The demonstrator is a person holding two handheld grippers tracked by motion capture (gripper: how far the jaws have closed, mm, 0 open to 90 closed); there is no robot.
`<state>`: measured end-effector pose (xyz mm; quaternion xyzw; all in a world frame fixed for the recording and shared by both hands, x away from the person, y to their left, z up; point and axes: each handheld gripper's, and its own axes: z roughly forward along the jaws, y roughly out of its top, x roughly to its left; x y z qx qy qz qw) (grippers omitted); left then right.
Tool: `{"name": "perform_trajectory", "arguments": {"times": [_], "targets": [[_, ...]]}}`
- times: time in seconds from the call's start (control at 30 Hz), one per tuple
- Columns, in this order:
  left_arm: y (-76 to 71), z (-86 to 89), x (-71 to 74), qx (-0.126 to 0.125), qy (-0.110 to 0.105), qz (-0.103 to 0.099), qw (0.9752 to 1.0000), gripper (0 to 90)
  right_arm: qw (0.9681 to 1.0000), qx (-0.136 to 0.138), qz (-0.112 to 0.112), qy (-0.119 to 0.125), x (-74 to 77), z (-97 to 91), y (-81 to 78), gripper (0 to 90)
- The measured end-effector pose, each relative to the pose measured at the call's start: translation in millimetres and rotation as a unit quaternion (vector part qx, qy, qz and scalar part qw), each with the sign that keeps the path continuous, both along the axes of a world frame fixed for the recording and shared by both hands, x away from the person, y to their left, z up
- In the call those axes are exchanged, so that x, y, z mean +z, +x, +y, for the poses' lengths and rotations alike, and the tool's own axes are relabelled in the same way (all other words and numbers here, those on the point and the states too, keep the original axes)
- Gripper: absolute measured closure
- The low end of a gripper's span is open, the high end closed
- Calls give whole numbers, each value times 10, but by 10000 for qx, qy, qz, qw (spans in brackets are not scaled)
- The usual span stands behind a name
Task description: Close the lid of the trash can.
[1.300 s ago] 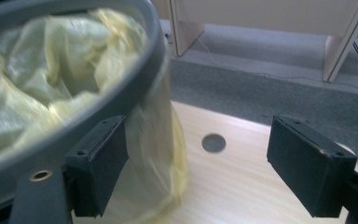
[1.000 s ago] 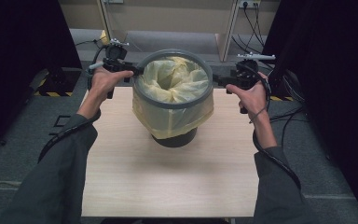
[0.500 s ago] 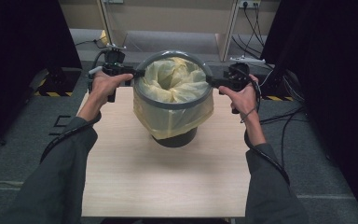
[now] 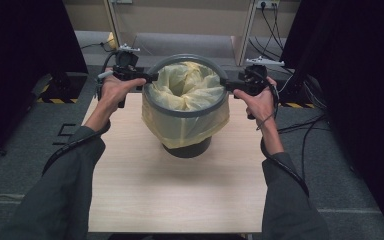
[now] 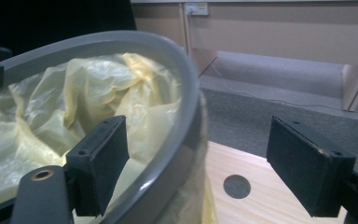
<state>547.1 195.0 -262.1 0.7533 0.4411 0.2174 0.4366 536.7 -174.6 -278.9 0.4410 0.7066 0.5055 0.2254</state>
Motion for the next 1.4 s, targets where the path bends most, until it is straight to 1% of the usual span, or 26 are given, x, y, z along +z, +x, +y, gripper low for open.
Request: {"name": "perform_trajectory", "arguments": {"times": [0.07, 0.13, 0.2, 0.23, 0.27, 0.3, 0.33, 0.37, 0.4, 0.43, 0.47, 0.6, 0.67, 0.73, 0.8, 0.87, 0.97, 1.03, 1.1, 1.13, 1.17, 1.23, 1.27, 1.33, 1.37, 1.4], "targets": [[-46, -28, 2, -141, 139, -21, 9998, 325, 10000, 68, 0, -56, -36, 30, -19, 209], [-76, -32, -13, -154, 234, -43, 9996, 326, 9999, 64, 22, -122, -85, 39, -30, 207], [-88, -19, -49, -167, 303, -35, 9994, 334, 10000, 54, 53, 52, -144, 24, -32, 205], [-88, -6, -82, -147, 470, -58, 9988, 339, 9999, 59, 54, 124, -158, 18, -29, 202], [-83, 5, -111, -132, 513, -68, 9986, 344, 9998, 54, 55, 193, -178, 13, -25, 194], [-69, 22, -156, -122, 411, -7, 9991, 328, 9997, 47, 61, 223, -187, 15, -20, 190], [-58, 35, -192, -104, 237, 46, 9997, 326, 9997, 44, 71, 221, -194, 23, -13, 188], [-52, 45, -210, -85, 120, 34, 9999, 327, 9998, 37, 90, 183, -193, 35, -6, 188], [-49, 45, -221, -79, 68, 4, 9999, 327, 9999, 35, 106, 113, -190, 52, 1, 188], [-49, 40, -224, -97, 53, 6, 9999, 337, 9999, 43, 106, 22, -184, 73, 6, 190], [-50, 37, -223, -112, 57, 14, 9999, 345, 9999, 51, 105, -11, -180, 83, 8, 191], [-57, 40, -182, -111, 43, -22, 9999, 325, 9999, 39, 67, 80, -131, 82, 4, 187], [-68, 56, -146, -100, -28, -44, 9999, 304, 9999, 33, 37, 101, -85, 71, -5, 182], [-76, 83, -110, -171, -163, 6, 9997, 265, 9999, 37, -4, 151, -37, 49, -16, 180], [-95, 115, -76, -207, -280, 15, 9994, 250, 9998, -7, -25, 179, 1, 4, -32, 180], [-129, 162, -32, -192, -334, -30, 9993, 247, 9997, -50, 15, 244, 13, -64, -52, 180], [-181, 235, 22, -256, -383, -37, 9989, 229, 9997, -79, 22, 227, 4, -159, -86, 166], [-224, 309, 70, -285, -524, -65, 9982, 229, 9997, -70, 10, 247, -5, -242, -121, 160], [-260, 405, 114, -299, -522, -97, 9981, 229, 9997, -93, 11, 225, -16, -338, -163, 160], [-266, 438, 123, -284, -502, -100, 9983, 229, 9994, -102, 24, 317, -26, -402, -188, 159], [-271, 502, 131, -230, -496, -98, 9985, 229, 9993, -103, 34, 370, -33, -441, -201, 159], [-270, 595, 125, -114, -531, -98, 9985, 229, 9993, -156, 44, 342, -55, -532, -237, 159], [-263, 644, 106, -54, -513, -85, 9986, 230, 9993, -179, 62, 316, -73, -572, -254, 159], [-238, 732, 36, 89, -334, -37, 9994, 235, 9994, -237, 120, 215, -133, -651, -283, 159], [-217, 785, -26, 192, -264, -2, 9995, 235, 9994, -264, 143, 191, -156, -675, -291, 159], [-206, 816, -67, 245, -252, 28, 9994, 235, 9992, -292, 189, 191, -200, -712, -303, 159]]}}
